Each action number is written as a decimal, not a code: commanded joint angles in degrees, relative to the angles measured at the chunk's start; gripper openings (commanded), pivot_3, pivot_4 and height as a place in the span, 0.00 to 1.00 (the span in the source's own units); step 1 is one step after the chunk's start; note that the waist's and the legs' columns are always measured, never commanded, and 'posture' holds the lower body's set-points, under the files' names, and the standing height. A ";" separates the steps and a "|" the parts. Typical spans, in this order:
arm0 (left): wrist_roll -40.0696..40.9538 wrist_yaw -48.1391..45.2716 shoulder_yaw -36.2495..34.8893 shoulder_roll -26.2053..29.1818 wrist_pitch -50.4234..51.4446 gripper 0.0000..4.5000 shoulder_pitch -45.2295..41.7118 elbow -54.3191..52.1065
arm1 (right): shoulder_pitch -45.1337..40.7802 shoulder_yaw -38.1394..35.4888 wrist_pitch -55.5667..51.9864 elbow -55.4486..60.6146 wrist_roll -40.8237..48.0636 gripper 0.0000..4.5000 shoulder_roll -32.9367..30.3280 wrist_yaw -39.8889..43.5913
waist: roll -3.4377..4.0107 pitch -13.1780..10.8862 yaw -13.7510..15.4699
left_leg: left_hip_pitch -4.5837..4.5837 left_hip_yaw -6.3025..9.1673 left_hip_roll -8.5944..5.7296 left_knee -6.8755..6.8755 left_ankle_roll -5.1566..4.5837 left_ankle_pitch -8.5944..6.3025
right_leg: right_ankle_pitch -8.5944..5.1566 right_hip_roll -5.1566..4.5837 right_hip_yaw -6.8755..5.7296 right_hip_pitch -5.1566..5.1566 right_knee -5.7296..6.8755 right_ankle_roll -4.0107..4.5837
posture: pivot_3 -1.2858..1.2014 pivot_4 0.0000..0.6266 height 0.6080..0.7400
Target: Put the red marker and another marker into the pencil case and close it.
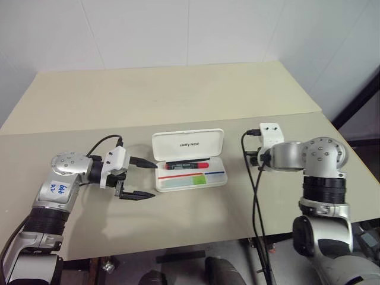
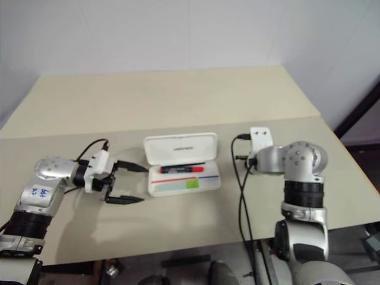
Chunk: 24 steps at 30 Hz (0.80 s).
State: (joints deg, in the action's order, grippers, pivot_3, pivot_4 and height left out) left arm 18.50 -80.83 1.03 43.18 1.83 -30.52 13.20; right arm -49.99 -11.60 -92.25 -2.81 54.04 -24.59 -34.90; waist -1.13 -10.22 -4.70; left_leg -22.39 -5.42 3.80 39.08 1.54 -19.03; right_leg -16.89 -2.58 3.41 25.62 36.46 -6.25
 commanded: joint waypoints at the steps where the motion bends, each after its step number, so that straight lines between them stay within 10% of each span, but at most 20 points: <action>1: 1.52 0.37 -1.77 0.37 -0.11 1.00 -0.91 -1.26 | 1.21 3.12 0.08 5.80 -1.64 0.08 -5.59 10.69 | 0.00 0.00 0.04 | 0.00 0.00 0.00 -0.02 -0.06 -0.04 | 0.00 0.01 0.00 0.00 -0.03 -0.01 | 0.52 0.24 1.00; 11: 7.82 1.52 -6.42 1.06 8.38 1.00 -5.17 -1.70 | 9.83 7.33 27.76 13.48 -8.07 0.08 -23.68 54.50 | 0.00 0.00 0.43 | 0.01 -0.03 -0.02 0.02 -0.31 -0.17 | 0.07 0.02 0.01 -0.02 -0.07 -0.13 | 0.52 0.24 1.00; 24: 6.85 -1.93 -6.29 6.31 9.67 1.00 -1.63 -4.30 | 6.65 18.02 64.59 5.85 -21.32 0.08 -24.50 106.65 | 0.00 -0.01 0.72 | 0.07 -0.11 -0.03 0.15 -0.32 -0.18 | 0.12 0.04 0.03 -0.08 -0.06 -0.23 | 0.52 0.24 1.00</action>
State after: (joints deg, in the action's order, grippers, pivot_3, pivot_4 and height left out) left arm 25.50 -82.17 -3.98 48.22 12.74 -32.55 11.26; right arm -41.31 5.38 -31.63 3.84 34.96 -49.10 67.65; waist -1.13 -10.23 -3.97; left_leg -22.31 -5.54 3.76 39.24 1.23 -19.21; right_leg -16.76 -2.54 3.44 25.55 36.41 -6.47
